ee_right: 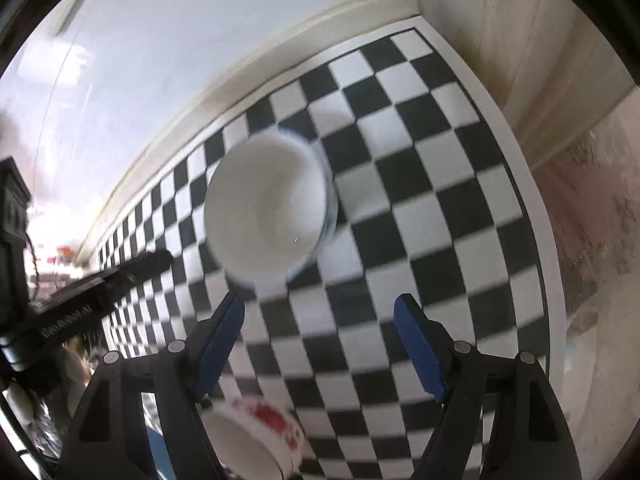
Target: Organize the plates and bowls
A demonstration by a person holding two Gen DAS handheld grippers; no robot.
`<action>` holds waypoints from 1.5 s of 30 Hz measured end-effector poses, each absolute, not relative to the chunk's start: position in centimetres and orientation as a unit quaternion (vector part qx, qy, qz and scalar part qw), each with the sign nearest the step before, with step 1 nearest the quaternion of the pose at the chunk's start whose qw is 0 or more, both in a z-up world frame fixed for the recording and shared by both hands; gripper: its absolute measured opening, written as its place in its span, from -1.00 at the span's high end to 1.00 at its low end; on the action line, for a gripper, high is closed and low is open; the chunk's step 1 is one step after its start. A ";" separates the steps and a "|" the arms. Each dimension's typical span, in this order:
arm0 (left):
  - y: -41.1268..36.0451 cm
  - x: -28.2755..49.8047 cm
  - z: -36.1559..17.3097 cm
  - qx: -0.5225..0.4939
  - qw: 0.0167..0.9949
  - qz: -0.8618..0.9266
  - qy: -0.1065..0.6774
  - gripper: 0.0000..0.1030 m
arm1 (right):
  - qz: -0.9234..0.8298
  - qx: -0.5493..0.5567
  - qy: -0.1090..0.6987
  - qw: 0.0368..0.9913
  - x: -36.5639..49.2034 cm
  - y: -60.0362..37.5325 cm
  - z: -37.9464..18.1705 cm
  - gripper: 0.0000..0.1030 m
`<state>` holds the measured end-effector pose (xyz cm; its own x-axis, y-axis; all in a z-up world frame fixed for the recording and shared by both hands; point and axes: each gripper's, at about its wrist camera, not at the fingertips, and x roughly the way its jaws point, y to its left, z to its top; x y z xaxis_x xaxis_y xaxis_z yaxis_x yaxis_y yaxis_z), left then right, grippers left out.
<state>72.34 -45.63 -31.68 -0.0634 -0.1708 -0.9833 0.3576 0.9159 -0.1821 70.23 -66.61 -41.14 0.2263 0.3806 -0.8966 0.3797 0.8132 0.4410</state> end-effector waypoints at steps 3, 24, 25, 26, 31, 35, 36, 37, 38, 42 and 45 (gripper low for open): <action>-46.6 73.5 -33.2 0.057 0.671 -0.207 0.709 0.42 | -0.003 0.314 0.620 0.719 72.3 -67.4 -42.1 -0.54; -48.5 75.3 -37.9 0.060 0.652 -0.212 0.726 0.70 | -0.013 0.318 0.655 0.685 76.2 -67.3 -47.5 0.75; -48.6 75.2 -37.8 0.060 0.652 -0.212 0.726 0.70 | -0.012 0.315 0.654 0.687 76.0 -67.3 -47.2 0.75; -48.5 75.1 -37.5 0.060 0.653 -0.213 0.725 0.70 | -0.012 0.314 0.654 0.688 75.8 -67.4 -46.9 0.75; -47.7 74.0 -35.9 0.057 0.655 -0.214 0.723 0.70 | -0.005 0.314 0.649 0.693 74.9 -66.8 -45.1 0.76; -47.2 72.0 -34.2 0.066 0.654 -0.217 0.722 0.70 | 0.002 0.312 0.646 0.696 73.6 -66.5 -43.5 0.76; -47.0 71.6 -33.8 0.067 0.653 -0.218 0.722 0.70 | 0.004 0.310 0.646 0.697 73.2 -66.2 -43.0 0.77; -46.7 70.9 -33.1 0.067 0.654 -0.218 0.722 0.70 | 0.007 0.309 0.646 0.698 72.7 -65.8 -42.5 0.77; -46.4 70.5 -32.7 0.067 0.655 -0.218 0.720 0.70 | 0.009 0.309 0.644 0.700 72.2 -65.6 -41.9 0.77; -44.9 68.8 -30.1 0.059 0.663 -0.220 0.713 0.70 | 0.018 0.305 0.637 0.708 70.1 -63.7 -40.0 0.77; -43.7 67.3 -28.5 0.060 0.667 -0.223 0.709 0.70 | 0.025 0.302 0.634 0.711 67.9 -62.3 -38.5 0.77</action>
<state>67.34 -43.66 -28.53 -0.1031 -0.2122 -0.9718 0.3815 0.8938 -0.2357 67.89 -62.33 -38.53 0.1945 0.4189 -0.8869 0.3480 0.8159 0.4617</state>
